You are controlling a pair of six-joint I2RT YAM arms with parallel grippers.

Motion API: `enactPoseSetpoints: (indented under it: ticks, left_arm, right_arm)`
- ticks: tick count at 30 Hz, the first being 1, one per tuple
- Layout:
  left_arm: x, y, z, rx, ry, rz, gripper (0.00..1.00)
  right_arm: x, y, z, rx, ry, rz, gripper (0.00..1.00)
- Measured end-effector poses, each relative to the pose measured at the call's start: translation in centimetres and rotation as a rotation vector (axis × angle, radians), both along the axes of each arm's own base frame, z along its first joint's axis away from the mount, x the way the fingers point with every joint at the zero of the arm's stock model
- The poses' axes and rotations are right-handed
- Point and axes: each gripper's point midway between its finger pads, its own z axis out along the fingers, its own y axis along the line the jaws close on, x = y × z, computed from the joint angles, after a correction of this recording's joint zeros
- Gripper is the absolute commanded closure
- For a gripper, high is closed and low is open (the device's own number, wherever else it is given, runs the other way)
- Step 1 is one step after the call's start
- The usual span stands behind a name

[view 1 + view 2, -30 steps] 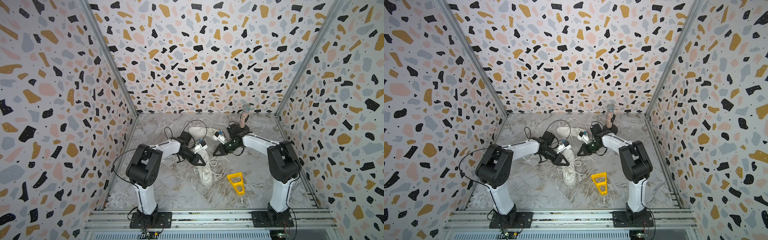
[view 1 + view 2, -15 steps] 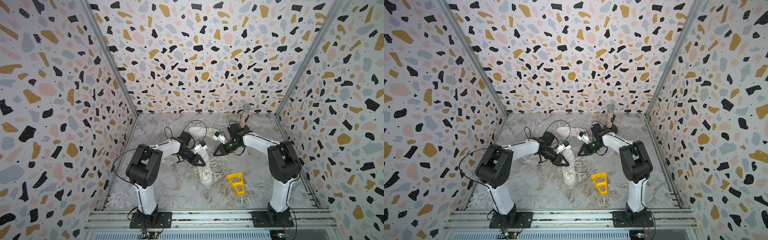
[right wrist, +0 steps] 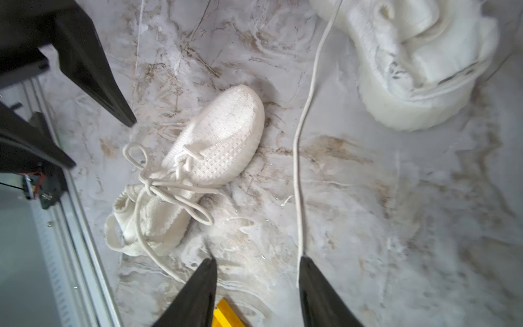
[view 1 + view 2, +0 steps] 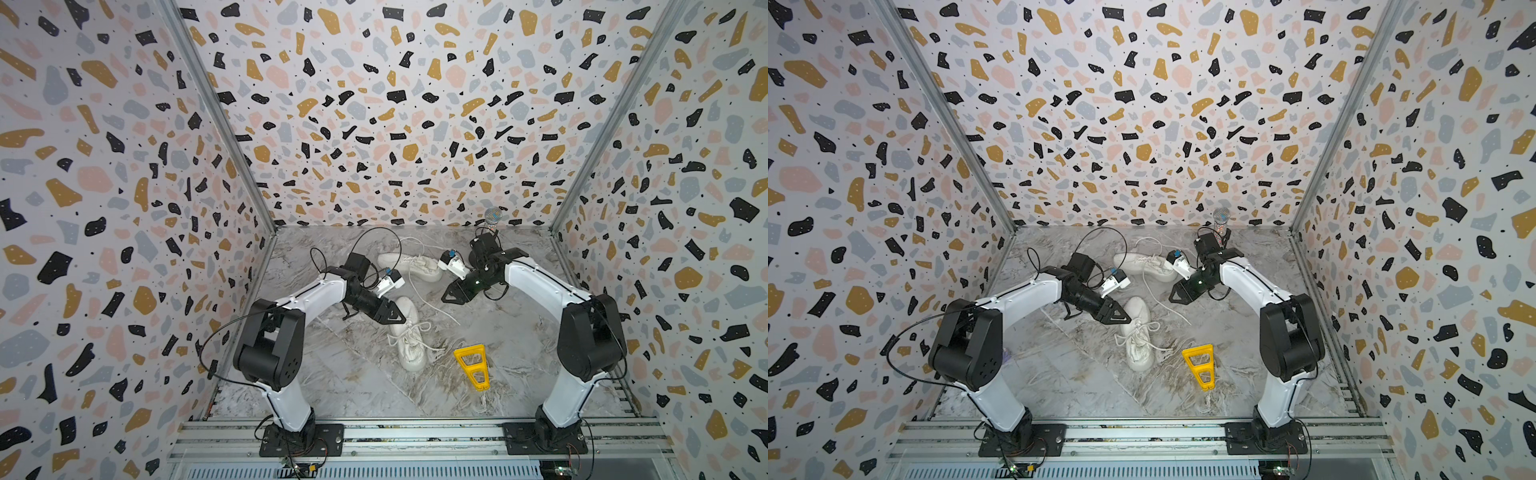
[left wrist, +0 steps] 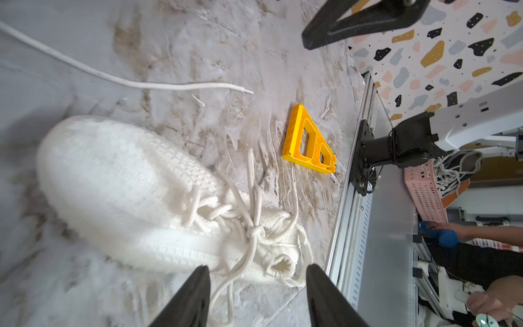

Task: Tie the shoes
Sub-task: Move the shoe to the center of the board.

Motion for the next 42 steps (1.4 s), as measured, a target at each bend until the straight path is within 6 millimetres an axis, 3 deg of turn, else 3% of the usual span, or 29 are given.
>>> enactPoseSetpoints:
  ticks: [4,7,10,13,15,21,24,30,36,39,42]
  left_arm:
    - [0.8,1.0,0.8,0.051,-0.052,0.002,0.36]
    - [1.3,2.6,1.2,0.096,-0.085,0.029,0.32]
    - [2.7,5.3,2.2,0.123,-0.119,0.107,0.29]
    - [4.5,8.4,3.8,0.129,-0.163,0.203,0.29]
    - [5.5,10.1,4.6,0.126,-0.180,0.260,0.28]
    - [6.5,12.9,5.6,0.090,-0.148,0.377,0.28]
    - [7.0,14.7,5.8,0.067,-0.121,0.447,0.29]
    - [7.6,18.3,6.7,0.083,-0.130,0.570,0.29]
    - [7.1,18.9,8.8,0.109,-0.217,0.602,0.28]
    - [7.1,18.9,9.1,0.112,-0.230,0.605,0.25]
    - [7.0,18.7,9.0,0.103,-0.231,0.593,0.19]
  right_arm:
    - [-1.7,0.7,-0.2,0.014,-0.010,0.103,0.30]
    - [-5.9,1.6,-1.8,-0.012,0.008,0.228,0.21]
    - [-10.8,3.1,-3.3,-0.051,0.028,0.382,0.14]
    - [-14.0,4.7,-4.7,-0.083,0.033,0.498,0.09]
    - [-14.8,5.3,-5.7,-0.112,0.040,0.527,0.07]
    - [-14.3,7.1,-9.5,-0.207,0.058,0.501,0.06]
    - [-13.3,8.9,-10.1,-0.225,0.069,0.469,0.09]
    - [-8.7,13.8,-9.5,-0.212,-0.006,0.425,0.16]
    - [-4.0,18.2,-8.7,-0.161,-0.114,0.437,0.11]
    - [-3.6,18.1,-7.8,-0.144,-0.124,0.445,0.08]
    - [-3.0,16.4,-5.6,-0.109,-0.116,0.431,0.06]
